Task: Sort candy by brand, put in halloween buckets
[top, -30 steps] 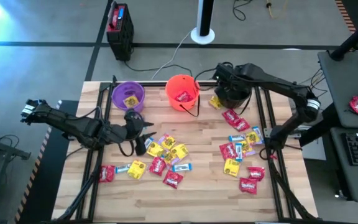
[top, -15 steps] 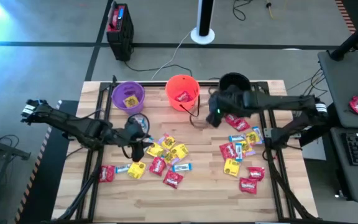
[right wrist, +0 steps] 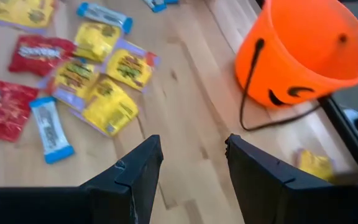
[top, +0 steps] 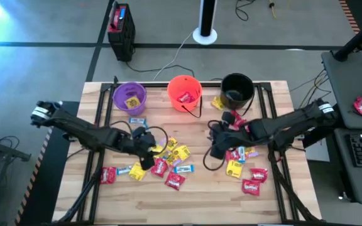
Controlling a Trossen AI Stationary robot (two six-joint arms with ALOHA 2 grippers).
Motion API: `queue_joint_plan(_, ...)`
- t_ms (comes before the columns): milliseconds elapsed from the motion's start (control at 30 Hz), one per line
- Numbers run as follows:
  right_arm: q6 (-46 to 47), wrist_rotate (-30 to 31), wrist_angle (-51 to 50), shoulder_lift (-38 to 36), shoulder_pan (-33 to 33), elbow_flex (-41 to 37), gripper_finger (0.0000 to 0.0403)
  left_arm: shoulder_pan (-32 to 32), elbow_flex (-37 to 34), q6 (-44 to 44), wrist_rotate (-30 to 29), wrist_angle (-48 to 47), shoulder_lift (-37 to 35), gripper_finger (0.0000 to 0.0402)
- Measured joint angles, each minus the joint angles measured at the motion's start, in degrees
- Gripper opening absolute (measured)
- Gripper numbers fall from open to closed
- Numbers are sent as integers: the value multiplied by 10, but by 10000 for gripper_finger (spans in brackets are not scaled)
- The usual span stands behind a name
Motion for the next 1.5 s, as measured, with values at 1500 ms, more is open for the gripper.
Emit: queue_joint_plan(1500, -25, 12, 246, -17, -4, -152, 173, 173, -44, 102, 126, 244, 230, 148)
